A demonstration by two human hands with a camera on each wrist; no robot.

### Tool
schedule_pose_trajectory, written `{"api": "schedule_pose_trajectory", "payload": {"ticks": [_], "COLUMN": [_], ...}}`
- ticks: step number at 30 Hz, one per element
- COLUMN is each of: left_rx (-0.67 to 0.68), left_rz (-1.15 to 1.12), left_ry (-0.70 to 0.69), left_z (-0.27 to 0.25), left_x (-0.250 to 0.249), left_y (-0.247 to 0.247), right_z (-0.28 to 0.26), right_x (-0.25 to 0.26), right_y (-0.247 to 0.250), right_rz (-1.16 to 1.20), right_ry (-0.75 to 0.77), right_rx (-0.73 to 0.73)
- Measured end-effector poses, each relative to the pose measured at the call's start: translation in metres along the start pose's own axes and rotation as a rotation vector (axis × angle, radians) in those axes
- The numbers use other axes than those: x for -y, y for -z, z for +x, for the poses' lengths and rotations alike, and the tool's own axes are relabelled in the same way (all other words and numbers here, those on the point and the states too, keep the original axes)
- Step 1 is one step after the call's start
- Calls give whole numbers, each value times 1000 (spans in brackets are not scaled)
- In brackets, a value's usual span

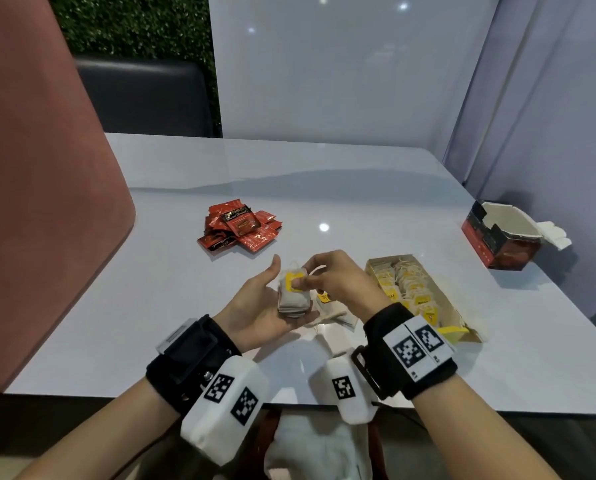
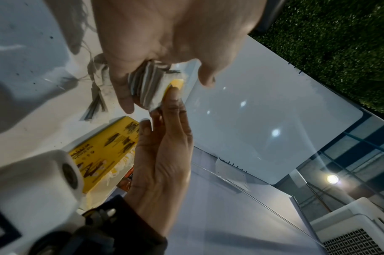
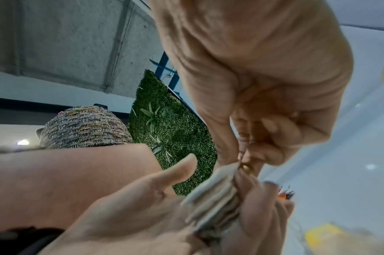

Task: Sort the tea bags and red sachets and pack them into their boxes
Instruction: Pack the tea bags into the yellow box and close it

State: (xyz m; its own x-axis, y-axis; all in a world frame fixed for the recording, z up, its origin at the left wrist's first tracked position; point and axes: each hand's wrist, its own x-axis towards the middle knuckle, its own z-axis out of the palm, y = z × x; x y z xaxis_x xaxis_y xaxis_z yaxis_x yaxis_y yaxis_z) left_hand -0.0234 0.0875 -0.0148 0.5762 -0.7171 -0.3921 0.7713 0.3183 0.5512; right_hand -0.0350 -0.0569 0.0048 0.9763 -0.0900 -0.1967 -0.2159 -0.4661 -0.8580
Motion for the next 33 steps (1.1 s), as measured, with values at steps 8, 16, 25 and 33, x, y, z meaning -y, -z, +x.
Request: {"api": "schedule_pose_trajectory", "payload": {"ticks": [8, 16, 25, 33], "left_rx": [-22, -23, 9, 83], "left_rz": [455, 1113, 1646, 1937], "left_ry": [-89, -108, -399, -496], "left_z": [0, 1, 45, 49], "left_x": [6, -1, 15, 68], "left_y": [2, -36, -82, -68], "right_z": [-10, -30, -62, -75], "right_x": [-3, 1, -27, -89], "right_y": [5, 38, 115, 114], "right_rz": [-214, -326, -518, -724], "right_ry": [114, 280, 353, 254], "right_rx": [70, 87, -253, -175]}}
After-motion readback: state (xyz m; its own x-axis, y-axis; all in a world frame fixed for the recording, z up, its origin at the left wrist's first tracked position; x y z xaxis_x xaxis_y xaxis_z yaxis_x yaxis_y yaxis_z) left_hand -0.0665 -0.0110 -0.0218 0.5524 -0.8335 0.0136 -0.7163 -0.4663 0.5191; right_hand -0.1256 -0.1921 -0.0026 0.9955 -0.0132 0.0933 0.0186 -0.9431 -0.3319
